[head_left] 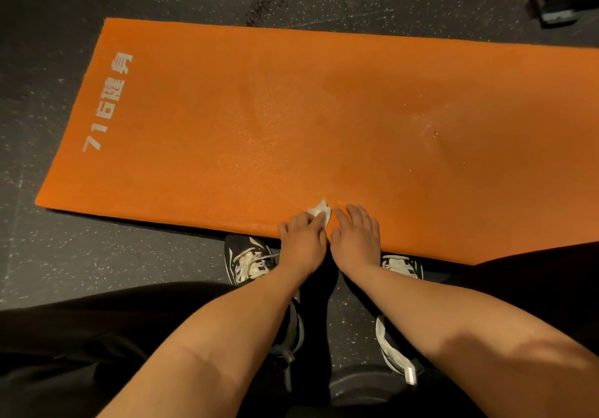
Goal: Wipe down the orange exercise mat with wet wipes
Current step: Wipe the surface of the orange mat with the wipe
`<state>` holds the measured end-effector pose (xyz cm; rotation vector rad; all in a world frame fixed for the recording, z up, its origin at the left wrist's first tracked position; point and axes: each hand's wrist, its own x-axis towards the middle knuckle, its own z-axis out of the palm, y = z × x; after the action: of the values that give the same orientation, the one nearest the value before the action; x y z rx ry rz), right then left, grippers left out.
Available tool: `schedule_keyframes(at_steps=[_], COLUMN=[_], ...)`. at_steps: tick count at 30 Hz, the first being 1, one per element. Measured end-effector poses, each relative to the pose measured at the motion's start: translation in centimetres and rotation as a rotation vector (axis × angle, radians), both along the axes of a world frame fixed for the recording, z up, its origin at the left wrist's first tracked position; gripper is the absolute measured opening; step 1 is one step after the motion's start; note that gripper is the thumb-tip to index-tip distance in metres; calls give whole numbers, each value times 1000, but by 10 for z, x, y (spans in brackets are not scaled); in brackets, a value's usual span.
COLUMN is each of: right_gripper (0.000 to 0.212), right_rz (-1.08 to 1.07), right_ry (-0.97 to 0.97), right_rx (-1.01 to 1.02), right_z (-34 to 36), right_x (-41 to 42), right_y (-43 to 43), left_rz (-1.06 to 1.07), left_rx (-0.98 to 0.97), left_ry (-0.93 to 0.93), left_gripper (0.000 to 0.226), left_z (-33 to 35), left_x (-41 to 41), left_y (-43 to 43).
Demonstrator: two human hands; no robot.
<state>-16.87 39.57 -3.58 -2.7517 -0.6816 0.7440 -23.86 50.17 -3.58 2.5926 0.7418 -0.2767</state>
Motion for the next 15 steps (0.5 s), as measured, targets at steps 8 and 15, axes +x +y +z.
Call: schedule_keyframes(at_steps=[8, 15], right_gripper=[49, 47], right_rz=[33, -92], right_ry=[-12, -41], right_rx=[51, 23], right_z=[-1, 5], right_x=[6, 16], right_y=[-5, -20], left_rz=[224, -104], left_rx=[157, 20], left_ry=[156, 61], left_gripper=[40, 52], left_z=[-6, -2], left_x=[-10, 5], left_y=[30, -26])
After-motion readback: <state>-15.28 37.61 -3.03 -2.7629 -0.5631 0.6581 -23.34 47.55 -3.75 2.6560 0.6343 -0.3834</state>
